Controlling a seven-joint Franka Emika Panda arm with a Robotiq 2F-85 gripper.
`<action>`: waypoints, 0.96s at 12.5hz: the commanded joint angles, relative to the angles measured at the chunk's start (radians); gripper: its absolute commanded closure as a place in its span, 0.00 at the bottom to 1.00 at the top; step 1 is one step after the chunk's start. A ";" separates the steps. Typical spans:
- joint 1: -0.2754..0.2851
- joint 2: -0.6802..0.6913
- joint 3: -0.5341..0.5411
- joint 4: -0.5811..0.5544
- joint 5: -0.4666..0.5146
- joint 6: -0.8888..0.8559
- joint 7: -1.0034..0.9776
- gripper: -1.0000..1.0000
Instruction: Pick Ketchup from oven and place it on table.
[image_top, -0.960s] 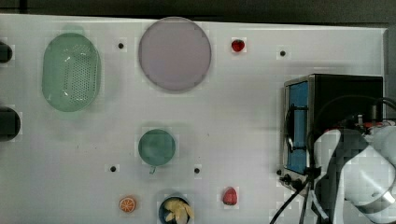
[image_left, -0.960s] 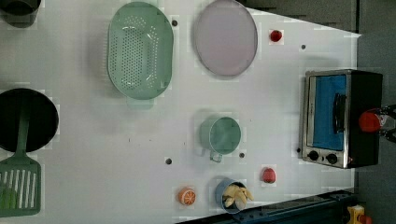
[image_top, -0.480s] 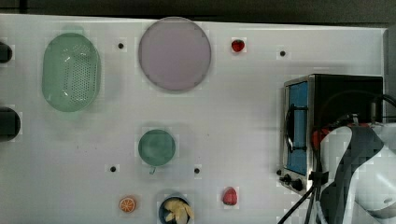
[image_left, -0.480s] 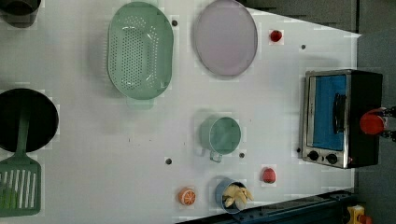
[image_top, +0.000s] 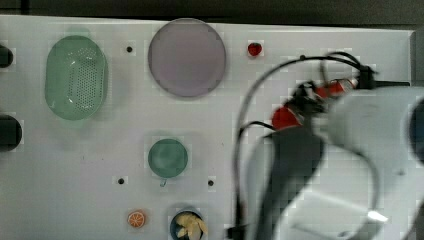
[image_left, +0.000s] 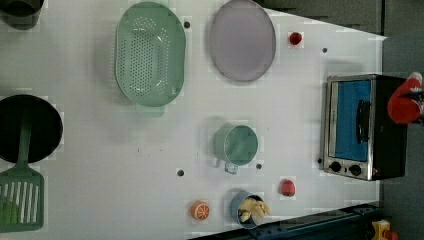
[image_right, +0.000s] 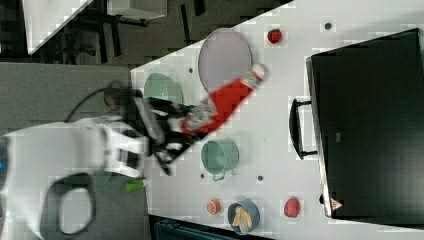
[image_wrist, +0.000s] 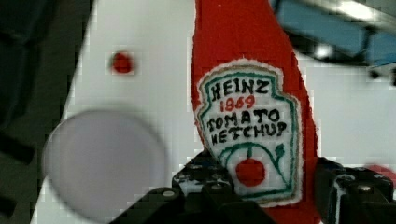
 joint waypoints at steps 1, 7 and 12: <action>0.005 -0.026 0.091 -0.090 -0.006 -0.025 0.167 0.50; 0.006 0.055 0.202 -0.330 -0.058 0.199 0.373 0.50; 0.007 0.306 0.203 -0.375 -0.058 0.479 0.379 0.50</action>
